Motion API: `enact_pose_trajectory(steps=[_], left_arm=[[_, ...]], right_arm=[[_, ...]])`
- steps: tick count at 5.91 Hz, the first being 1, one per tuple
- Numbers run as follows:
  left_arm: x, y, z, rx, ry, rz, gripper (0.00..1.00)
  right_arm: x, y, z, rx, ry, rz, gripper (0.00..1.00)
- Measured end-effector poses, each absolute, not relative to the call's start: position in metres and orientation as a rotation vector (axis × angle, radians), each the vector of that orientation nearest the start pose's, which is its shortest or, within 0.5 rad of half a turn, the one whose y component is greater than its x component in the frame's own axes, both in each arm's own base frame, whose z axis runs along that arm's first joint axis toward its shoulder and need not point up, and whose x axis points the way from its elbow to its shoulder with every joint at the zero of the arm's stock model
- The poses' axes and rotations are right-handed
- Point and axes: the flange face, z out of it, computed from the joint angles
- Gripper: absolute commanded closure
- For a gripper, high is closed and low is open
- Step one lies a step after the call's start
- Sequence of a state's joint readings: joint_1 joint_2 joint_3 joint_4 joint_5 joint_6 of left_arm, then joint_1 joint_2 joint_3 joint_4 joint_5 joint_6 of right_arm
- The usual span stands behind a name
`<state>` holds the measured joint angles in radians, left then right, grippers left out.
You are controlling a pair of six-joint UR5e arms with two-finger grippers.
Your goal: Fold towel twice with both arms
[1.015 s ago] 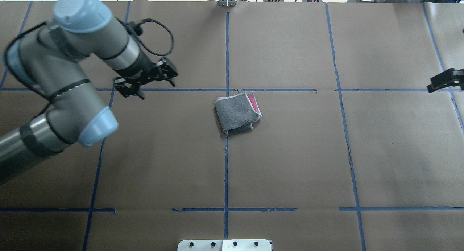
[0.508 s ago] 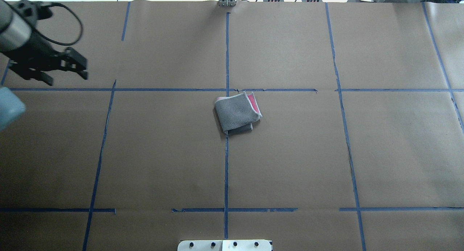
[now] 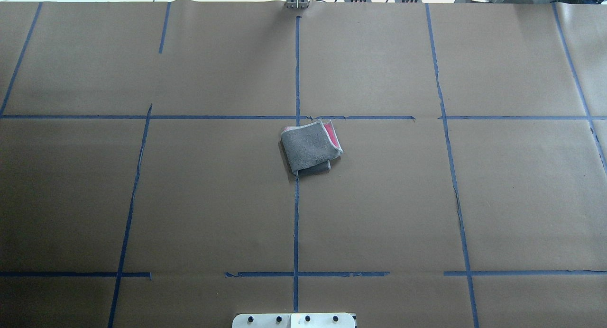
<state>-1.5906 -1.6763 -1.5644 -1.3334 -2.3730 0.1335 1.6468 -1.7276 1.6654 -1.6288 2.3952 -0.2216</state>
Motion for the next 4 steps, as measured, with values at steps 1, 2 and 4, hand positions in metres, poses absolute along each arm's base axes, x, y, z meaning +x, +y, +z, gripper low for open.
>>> enact_pose_trajectory(steps=[1,2,4], left_arm=[[-0.080,-0.505,0.659,-0.091,0.816,0.080,0.00],[-0.083,-0.497,0.672,-0.103,0.820,0.085,0.00],[-0.084,-0.473,0.688,-0.108,0.820,0.083,0.00]], right_arm=[[0.092,-0.411,0.689,0.024,-0.831,-0.092,0.00],[0.092,-0.411,0.691,0.032,-0.831,-0.094,0.00],[0.092,-0.412,0.692,0.035,-0.833,-0.090,0.00]])
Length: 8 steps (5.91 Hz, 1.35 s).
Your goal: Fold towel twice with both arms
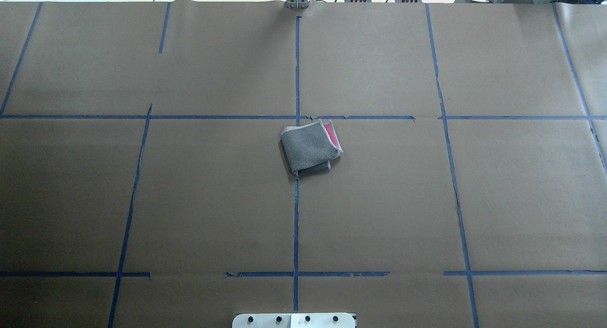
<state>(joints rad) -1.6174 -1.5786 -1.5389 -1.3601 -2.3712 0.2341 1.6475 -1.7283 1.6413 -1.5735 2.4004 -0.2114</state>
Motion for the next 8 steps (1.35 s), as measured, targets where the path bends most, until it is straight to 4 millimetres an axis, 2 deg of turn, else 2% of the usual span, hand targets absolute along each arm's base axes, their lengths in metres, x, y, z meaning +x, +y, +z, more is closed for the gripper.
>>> enact_pose_trajectory(steps=[2,4,8], left_arm=[[-0.084,-0.464,0.680,-0.068,0.801,0.100,0.00],[-0.087,-0.466,0.665,-0.039,0.755,0.118,0.00],[-0.088,-0.466,0.663,-0.035,0.745,0.120,0.00]], right_arm=[[0.092,-0.411,0.694,0.032,-0.833,-0.086,0.00],[0.091,-0.410,0.696,0.028,-0.834,-0.084,0.00],[0.092,-0.409,0.697,0.022,-0.832,-0.077,0.00]])
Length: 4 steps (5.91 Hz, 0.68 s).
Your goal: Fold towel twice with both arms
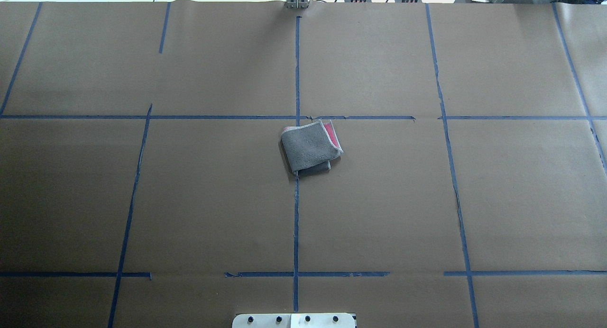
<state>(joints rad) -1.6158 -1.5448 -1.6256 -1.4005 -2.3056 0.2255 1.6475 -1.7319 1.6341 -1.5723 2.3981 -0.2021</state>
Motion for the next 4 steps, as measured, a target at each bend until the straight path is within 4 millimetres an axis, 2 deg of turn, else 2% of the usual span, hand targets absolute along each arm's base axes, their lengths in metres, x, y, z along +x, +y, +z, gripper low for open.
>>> enact_pose_trajectory(steps=[2,4], left_arm=[[-0.087,-0.466,0.664,-0.036,0.746,0.120,0.00],[-0.087,-0.466,0.664,-0.036,0.746,0.120,0.00]], right_arm=[[0.092,-0.410,0.695,0.017,-0.833,-0.058,0.00],[0.092,-0.418,0.684,-0.010,-0.831,0.049,0.00]])
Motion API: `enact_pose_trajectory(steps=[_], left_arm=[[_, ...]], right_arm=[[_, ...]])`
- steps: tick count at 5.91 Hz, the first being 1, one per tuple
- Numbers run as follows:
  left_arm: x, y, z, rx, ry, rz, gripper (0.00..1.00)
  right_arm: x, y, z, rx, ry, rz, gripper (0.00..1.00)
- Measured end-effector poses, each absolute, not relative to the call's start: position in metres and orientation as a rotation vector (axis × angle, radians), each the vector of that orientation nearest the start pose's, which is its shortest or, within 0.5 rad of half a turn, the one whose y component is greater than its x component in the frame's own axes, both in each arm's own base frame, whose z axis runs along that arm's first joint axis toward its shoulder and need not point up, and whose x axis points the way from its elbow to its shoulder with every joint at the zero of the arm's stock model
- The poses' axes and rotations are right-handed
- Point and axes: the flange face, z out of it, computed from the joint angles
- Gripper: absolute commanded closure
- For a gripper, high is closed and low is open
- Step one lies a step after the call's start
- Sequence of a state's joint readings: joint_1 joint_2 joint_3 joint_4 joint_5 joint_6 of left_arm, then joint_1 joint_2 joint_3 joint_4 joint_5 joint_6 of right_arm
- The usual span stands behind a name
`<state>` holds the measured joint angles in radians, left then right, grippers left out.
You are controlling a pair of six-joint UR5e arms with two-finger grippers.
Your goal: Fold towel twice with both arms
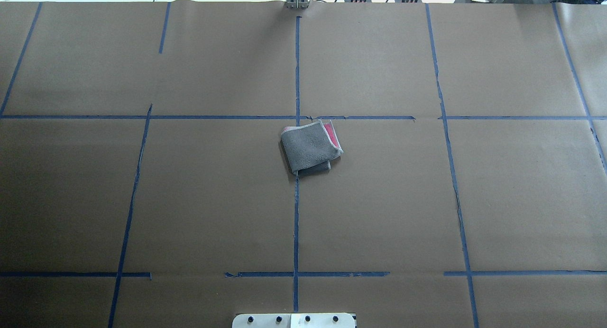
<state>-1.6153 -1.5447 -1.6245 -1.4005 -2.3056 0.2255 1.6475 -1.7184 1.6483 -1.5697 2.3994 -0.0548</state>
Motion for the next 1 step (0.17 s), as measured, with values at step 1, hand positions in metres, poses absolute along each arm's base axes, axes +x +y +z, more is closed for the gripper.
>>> enact_pose_trajectory(steps=[1], left_arm=[[-0.0873,-0.4657,0.6638,-0.036,0.746,0.120,0.00]], right_arm=[[0.0924,-0.4202,0.6818,-0.017,-0.830,0.075,0.00]])
